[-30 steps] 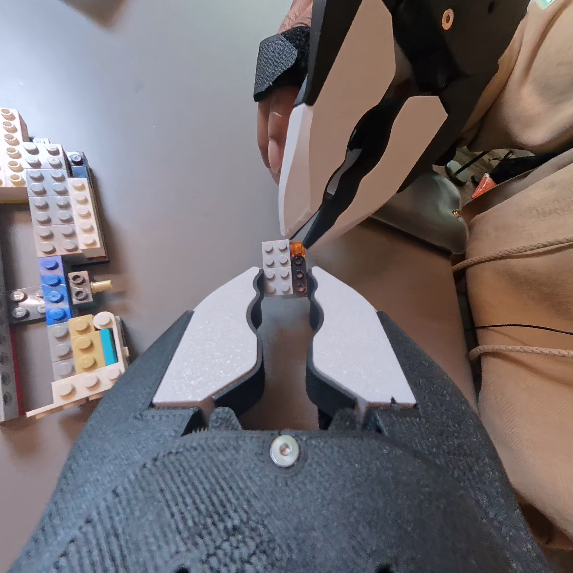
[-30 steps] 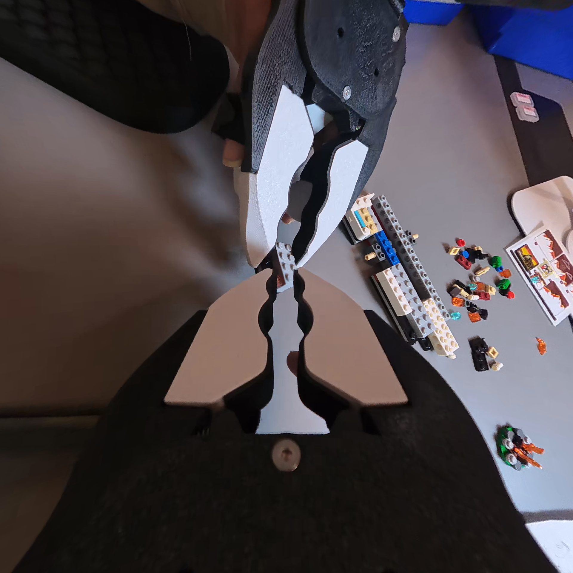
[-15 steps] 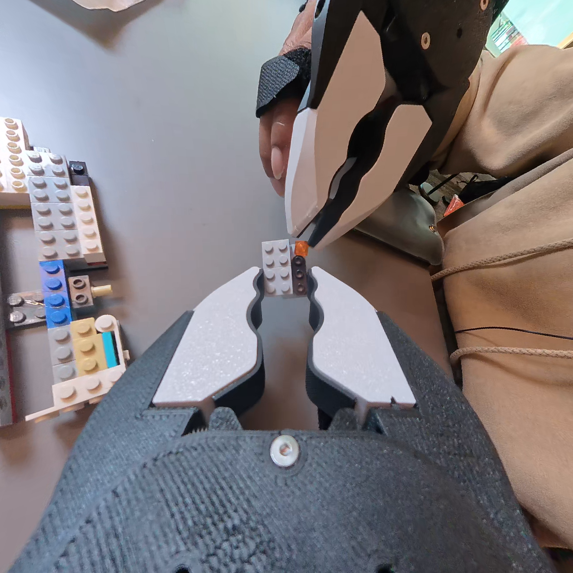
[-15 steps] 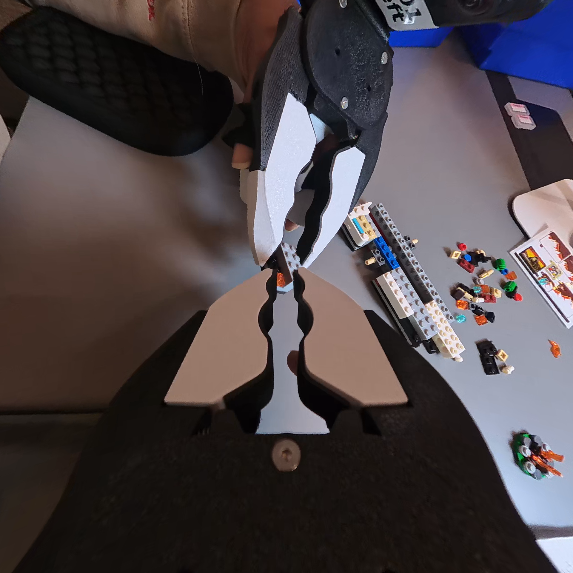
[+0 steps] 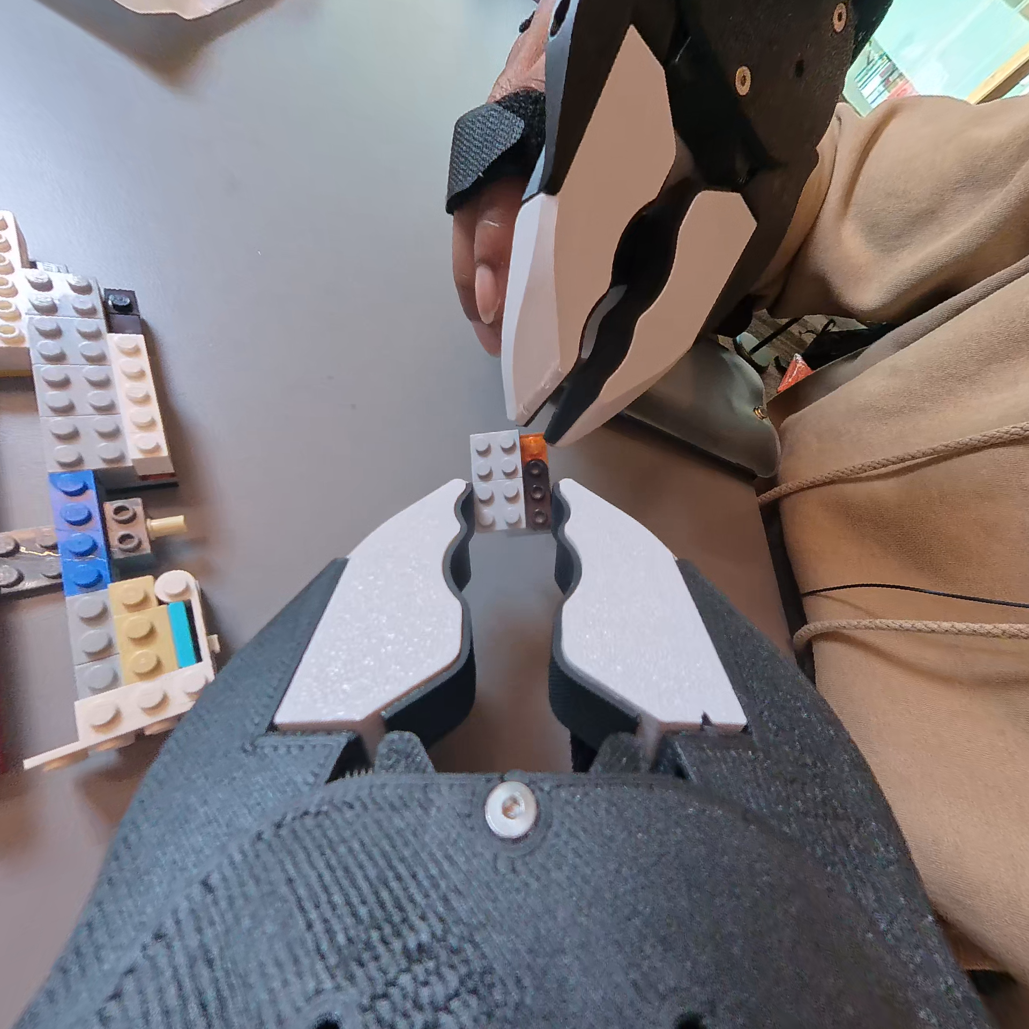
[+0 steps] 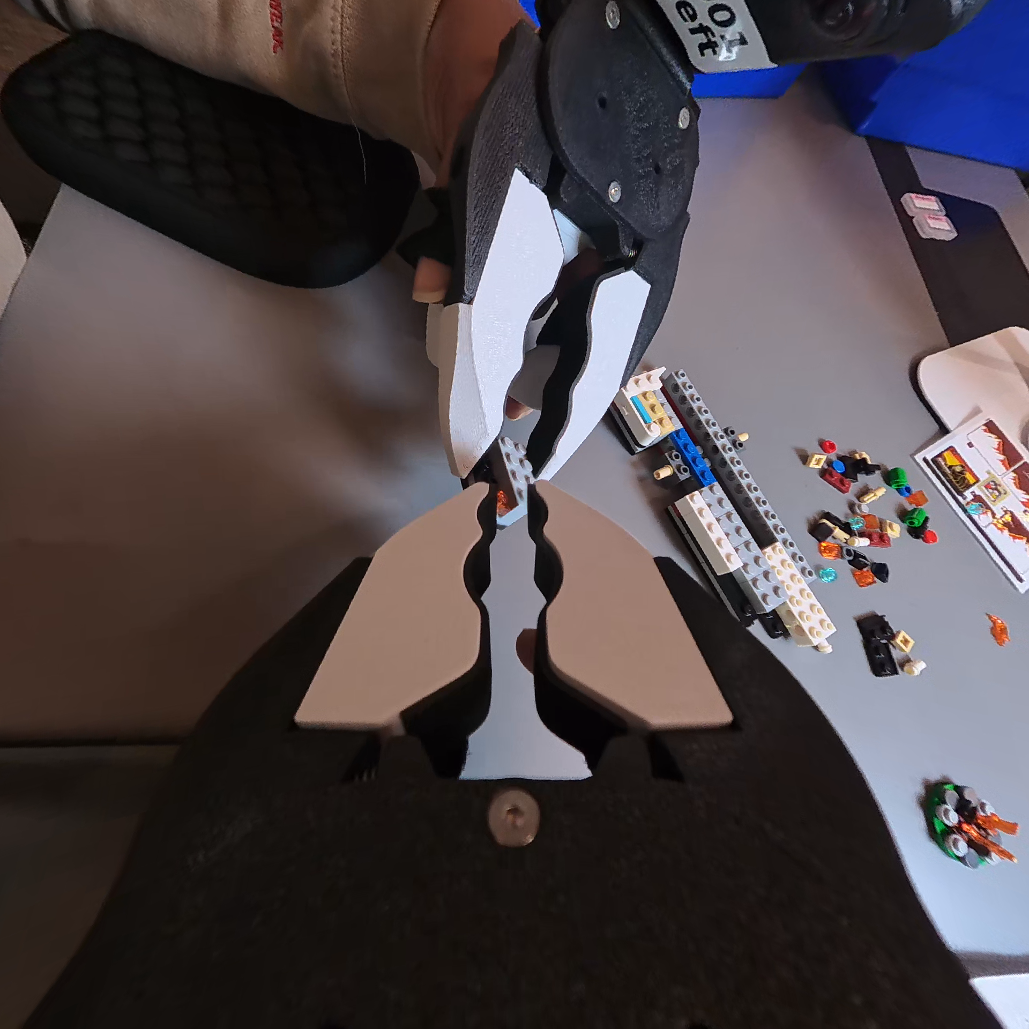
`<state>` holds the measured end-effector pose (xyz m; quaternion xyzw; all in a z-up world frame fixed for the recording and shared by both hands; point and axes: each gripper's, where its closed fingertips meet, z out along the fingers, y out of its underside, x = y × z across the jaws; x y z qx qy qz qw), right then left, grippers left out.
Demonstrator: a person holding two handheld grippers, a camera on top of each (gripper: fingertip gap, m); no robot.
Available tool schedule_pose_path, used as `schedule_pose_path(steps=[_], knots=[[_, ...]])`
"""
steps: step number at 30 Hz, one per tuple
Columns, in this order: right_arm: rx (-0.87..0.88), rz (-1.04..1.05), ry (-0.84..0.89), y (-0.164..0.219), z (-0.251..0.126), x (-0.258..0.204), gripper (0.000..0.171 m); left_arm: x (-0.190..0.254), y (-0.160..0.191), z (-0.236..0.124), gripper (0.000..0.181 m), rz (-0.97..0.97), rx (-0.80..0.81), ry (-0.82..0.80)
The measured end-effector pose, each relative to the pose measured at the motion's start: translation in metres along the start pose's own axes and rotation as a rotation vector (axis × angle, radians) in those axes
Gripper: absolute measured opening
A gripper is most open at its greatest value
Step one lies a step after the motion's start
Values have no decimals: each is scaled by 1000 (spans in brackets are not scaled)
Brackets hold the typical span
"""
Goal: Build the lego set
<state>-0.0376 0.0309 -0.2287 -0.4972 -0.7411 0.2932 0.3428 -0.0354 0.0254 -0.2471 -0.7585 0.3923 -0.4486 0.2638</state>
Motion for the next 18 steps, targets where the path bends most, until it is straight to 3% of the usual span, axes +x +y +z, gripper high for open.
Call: schedule_pose_path(steps=[18], knots=[[37,64,-51,-1,-1,-4,13,0,-2,-2,26,-3,15,5]])
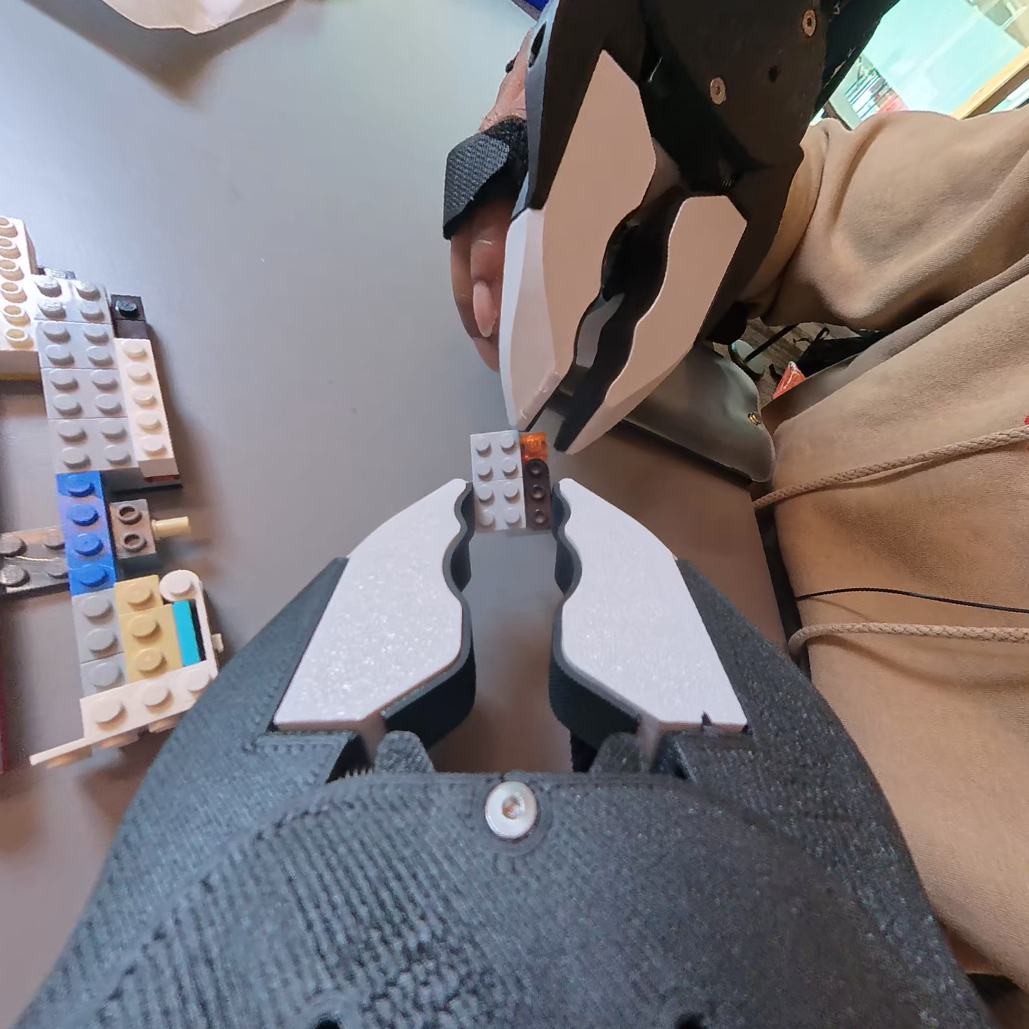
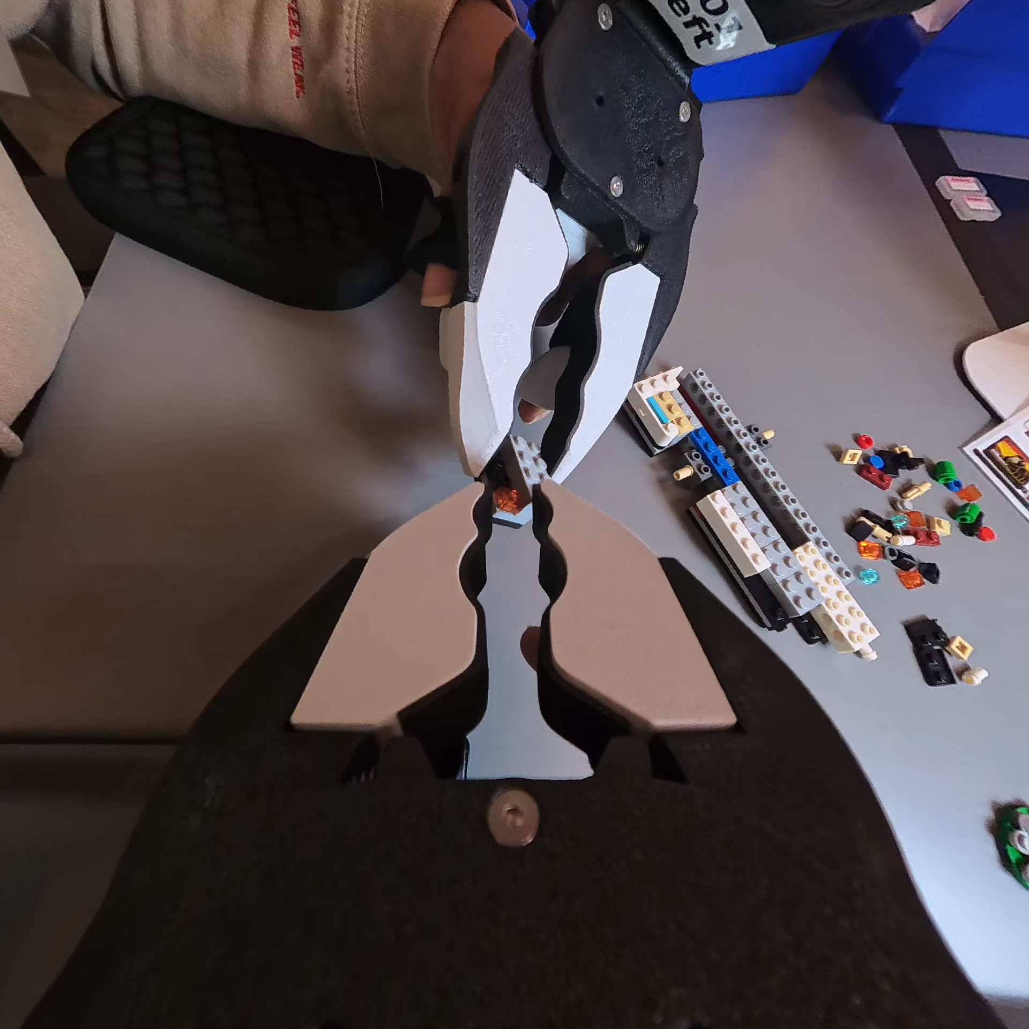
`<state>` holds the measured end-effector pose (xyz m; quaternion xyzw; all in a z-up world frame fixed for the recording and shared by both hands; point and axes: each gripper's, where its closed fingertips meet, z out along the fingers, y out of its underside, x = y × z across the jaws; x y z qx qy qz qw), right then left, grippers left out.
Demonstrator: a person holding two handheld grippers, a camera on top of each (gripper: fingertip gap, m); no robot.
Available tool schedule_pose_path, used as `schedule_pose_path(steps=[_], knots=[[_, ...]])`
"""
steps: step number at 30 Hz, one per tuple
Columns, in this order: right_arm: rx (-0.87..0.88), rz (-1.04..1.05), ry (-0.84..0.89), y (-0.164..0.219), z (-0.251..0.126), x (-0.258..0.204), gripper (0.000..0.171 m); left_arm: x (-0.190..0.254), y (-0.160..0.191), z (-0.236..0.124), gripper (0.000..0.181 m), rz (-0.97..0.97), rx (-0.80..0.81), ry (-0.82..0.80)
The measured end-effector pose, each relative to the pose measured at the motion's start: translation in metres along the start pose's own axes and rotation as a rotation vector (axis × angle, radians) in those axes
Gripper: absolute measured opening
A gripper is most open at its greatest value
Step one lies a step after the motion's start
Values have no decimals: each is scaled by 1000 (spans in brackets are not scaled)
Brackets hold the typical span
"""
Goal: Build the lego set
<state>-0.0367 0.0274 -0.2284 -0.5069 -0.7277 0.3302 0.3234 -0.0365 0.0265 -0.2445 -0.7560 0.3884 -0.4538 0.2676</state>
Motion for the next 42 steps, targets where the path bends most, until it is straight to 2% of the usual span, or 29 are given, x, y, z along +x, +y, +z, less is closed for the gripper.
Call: schedule_pose_path(steps=[4,7,12,17,25,42], knots=[[26,-45,5,-5,-3,-2,16,0,0,-1,26,-10,1,9],[2,-168,40,-4,-3,-6,19,-1,-1,-3,26,-33,9,15],[-60,-375,182,-1,3,0,21,-5,1,-5,26,-81,7,28],[-108,-468,236,3,9,2,19,-2,-1,-6,26,-109,16,53],[-72,-463,236,-2,9,-2,13,2,-6,-9,25,-203,56,123],[60,-189,142,-18,2,-2,12,11,-19,-18,25,-312,163,264]])
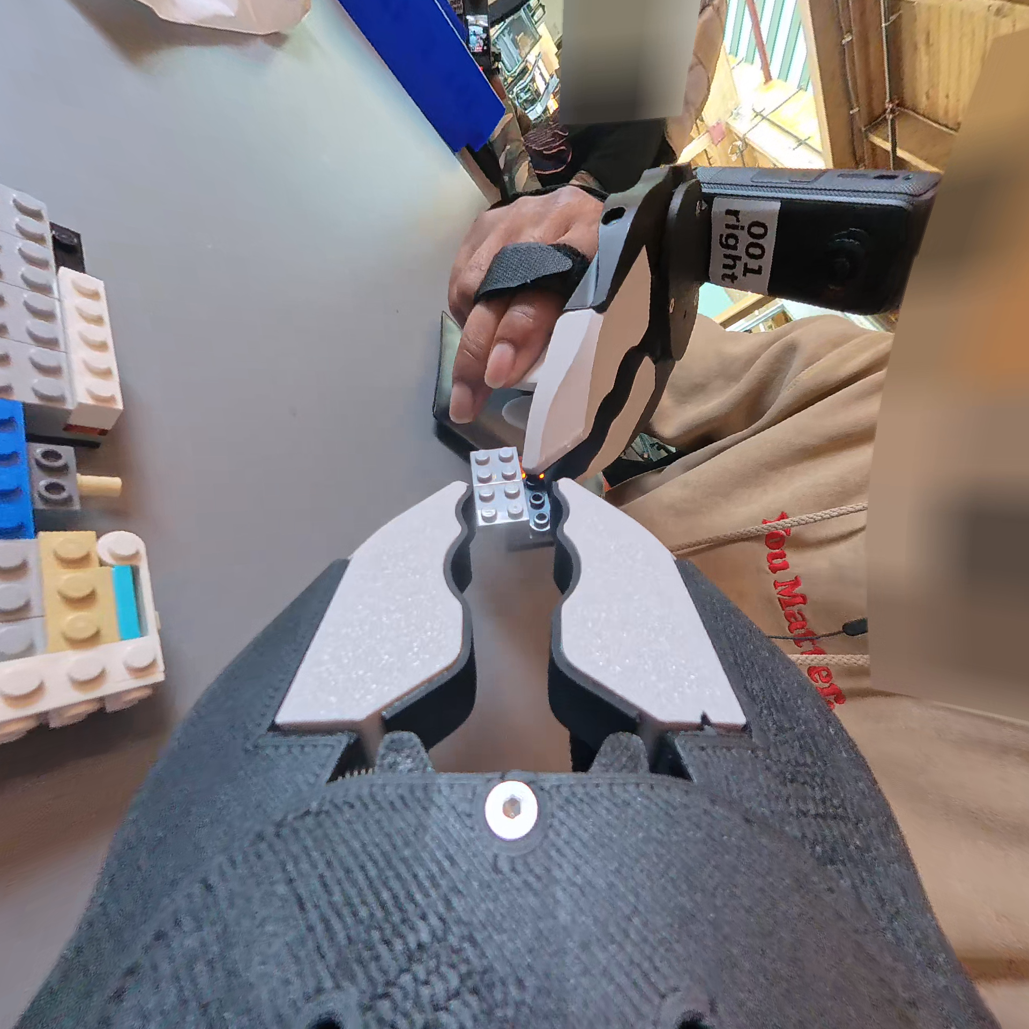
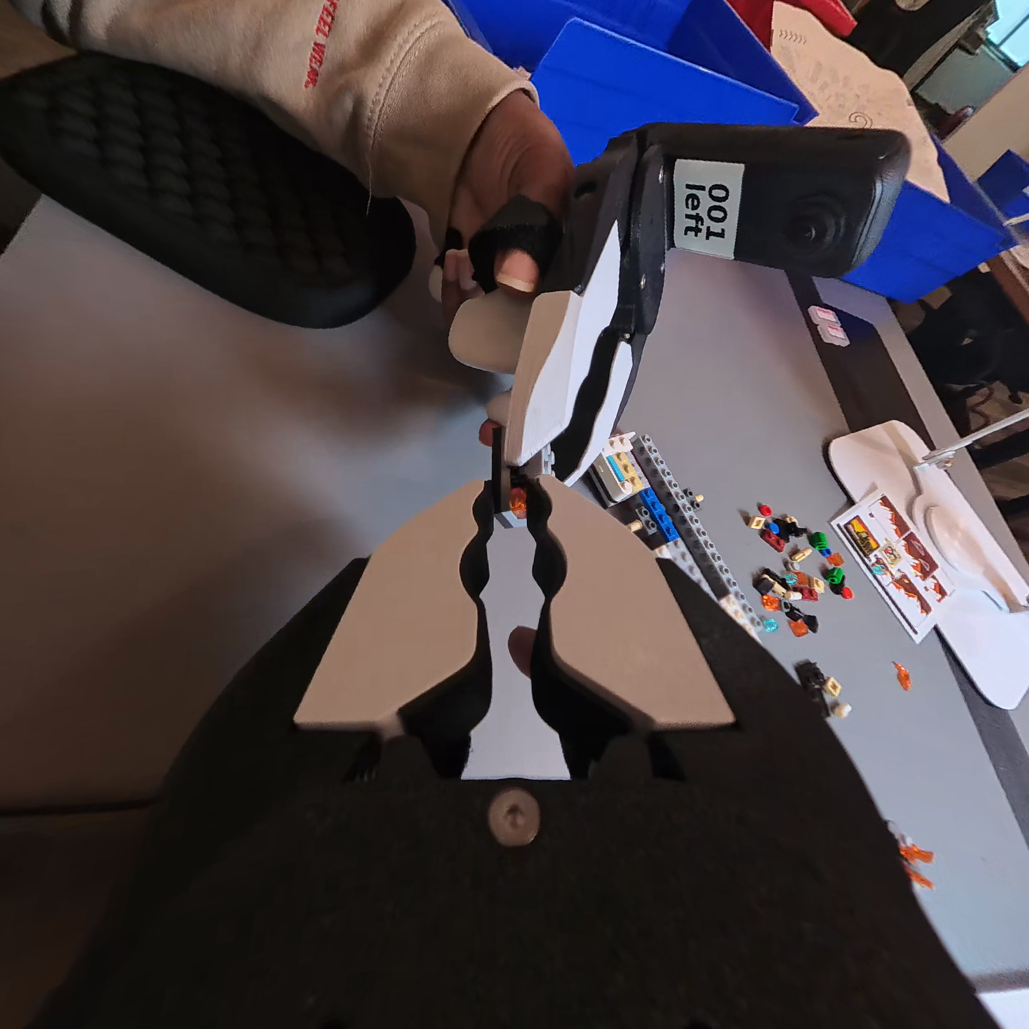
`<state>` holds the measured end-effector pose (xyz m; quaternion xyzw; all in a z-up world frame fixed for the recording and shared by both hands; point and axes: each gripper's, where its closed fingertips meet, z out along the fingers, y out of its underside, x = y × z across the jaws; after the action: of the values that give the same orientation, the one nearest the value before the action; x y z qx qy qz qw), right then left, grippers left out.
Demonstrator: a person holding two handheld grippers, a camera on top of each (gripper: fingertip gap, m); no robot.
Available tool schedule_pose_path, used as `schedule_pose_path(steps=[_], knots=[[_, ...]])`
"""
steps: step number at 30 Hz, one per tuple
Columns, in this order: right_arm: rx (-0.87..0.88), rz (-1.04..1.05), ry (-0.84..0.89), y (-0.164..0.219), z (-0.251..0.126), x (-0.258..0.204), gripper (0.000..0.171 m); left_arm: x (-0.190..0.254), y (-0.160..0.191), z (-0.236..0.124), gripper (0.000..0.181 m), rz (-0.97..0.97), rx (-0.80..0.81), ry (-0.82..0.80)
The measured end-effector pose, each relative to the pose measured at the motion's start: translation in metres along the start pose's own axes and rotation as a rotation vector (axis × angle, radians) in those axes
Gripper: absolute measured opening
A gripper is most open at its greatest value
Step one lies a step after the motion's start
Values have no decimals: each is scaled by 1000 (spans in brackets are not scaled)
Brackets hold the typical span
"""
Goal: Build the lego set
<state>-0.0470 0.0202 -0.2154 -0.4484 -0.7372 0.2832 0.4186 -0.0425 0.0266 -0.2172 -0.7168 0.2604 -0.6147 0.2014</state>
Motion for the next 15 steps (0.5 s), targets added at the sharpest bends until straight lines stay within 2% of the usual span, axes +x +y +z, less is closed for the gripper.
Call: schedule_pose_path(steps=[7,12,15], knots=[[23,60,-4,-3,-3,5,12,2,-7,-2,33,97,39,-27],[23,56,19,-5,-7,8,12,5,-6,1,32,121,31,-35],[63,20,80,-13,-11,14,12,11,-15,-2,31,112,86,5]])
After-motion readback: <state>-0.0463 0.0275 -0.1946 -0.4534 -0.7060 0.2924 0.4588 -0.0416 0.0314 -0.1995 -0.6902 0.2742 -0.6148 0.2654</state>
